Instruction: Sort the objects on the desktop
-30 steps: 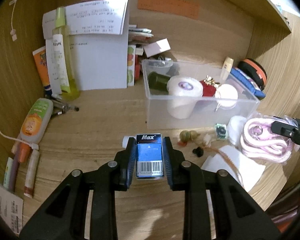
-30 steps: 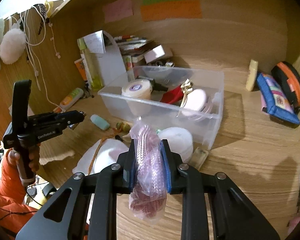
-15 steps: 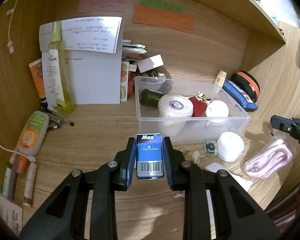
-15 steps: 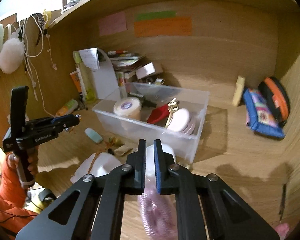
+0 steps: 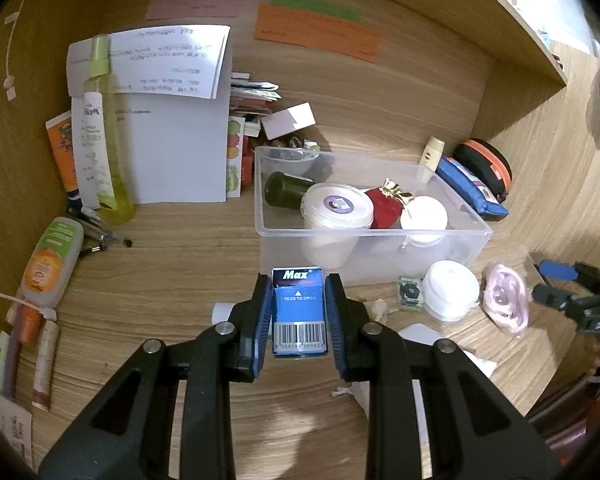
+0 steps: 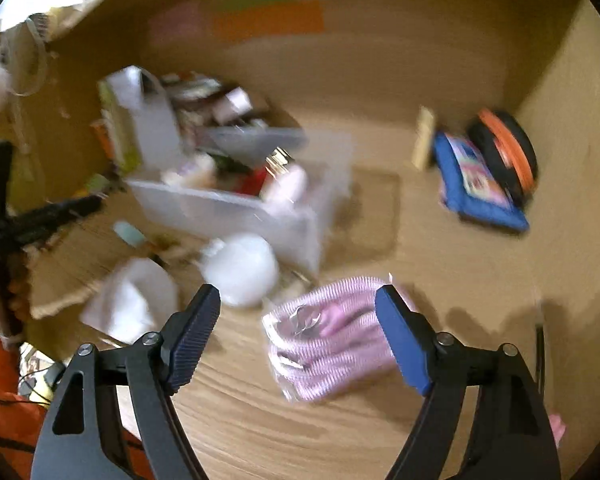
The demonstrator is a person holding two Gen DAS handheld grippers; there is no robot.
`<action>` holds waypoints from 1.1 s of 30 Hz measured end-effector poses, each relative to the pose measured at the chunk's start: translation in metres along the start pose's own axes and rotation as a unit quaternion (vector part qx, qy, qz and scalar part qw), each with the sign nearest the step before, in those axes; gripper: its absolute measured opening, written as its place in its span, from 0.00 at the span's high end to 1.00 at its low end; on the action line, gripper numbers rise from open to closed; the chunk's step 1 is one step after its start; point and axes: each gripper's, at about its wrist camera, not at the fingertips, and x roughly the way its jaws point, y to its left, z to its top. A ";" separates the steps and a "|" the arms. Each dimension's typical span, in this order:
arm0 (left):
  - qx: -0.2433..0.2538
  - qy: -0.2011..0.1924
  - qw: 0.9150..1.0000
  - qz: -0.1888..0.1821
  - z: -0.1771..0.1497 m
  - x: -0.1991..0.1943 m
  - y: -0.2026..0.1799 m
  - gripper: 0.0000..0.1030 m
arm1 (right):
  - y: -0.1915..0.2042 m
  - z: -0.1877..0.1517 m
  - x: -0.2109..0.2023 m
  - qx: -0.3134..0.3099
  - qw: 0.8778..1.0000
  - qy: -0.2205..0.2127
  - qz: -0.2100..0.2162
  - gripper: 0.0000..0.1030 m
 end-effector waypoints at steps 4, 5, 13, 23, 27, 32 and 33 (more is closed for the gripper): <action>0.004 0.005 1.000 -0.002 -0.001 0.002 -0.005 0.74 | -0.018 -0.015 0.010 0.031 0.999 0.024 -0.007 0.25; 0.004 0.006 1.000 -0.003 -0.001 0.002 -0.007 0.74 | -0.021 -0.018 0.010 0.036 0.999 0.027 -0.010 0.25; -0.003 0.020 1.000 -0.019 -0.004 0.011 -0.012 0.74 | -0.004 -0.027 0.019 -0.010 0.999 0.043 -0.026 0.21; 0.016 0.022 0.999 -0.038 -0.003 0.012 -0.029 0.74 | 0.010 -0.020 0.061 -0.083 0.990 0.086 -0.081 0.37; 0.022 0.023 0.998 -0.051 -0.003 0.014 -0.036 0.74 | 0.006 -0.017 0.062 -0.085 0.989 0.093 -0.080 0.45; 0.032 0.024 0.997 -0.065 -0.001 0.016 -0.048 0.74 | 0.008 -0.015 0.054 -0.087 0.989 0.082 -0.082 0.59; 0.035 0.024 0.997 -0.067 -0.001 0.017 -0.050 0.74 | 0.007 -0.014 0.050 -0.084 0.990 0.077 -0.081 0.60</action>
